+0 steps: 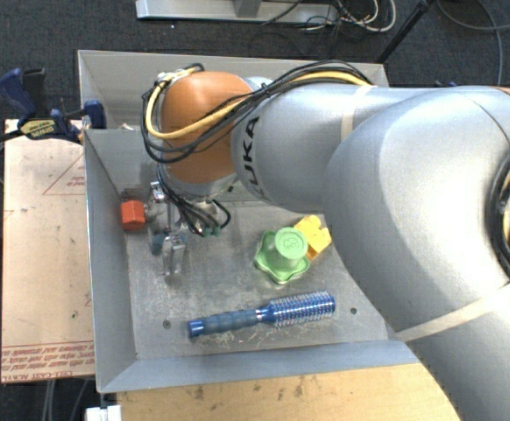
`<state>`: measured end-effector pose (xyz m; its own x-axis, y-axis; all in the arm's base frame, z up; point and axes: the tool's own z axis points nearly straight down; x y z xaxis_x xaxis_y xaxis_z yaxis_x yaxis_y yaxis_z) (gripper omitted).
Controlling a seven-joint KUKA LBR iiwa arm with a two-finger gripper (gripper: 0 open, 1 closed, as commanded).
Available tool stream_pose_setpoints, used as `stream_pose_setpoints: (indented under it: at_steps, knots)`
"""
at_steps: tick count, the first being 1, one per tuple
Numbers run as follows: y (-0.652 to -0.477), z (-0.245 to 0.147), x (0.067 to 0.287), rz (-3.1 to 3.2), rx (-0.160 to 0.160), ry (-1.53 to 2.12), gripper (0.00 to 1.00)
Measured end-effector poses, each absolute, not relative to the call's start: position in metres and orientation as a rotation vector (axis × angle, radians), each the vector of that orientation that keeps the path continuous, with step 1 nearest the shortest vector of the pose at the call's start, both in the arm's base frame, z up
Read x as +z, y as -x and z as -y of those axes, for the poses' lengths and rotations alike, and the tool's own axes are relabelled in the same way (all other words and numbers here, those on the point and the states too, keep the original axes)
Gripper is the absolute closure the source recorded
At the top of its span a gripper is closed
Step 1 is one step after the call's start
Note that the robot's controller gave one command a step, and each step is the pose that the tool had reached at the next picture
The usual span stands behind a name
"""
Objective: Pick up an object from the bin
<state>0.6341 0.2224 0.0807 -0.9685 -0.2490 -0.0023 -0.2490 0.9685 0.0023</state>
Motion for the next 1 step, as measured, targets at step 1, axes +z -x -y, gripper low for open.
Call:
stream_pose_setpoints:
  at_steps: [1]
  knots:
    - [-0.6342, -0.2225, 0.0809, -3.115, 0.004, 0.394, 1.00]
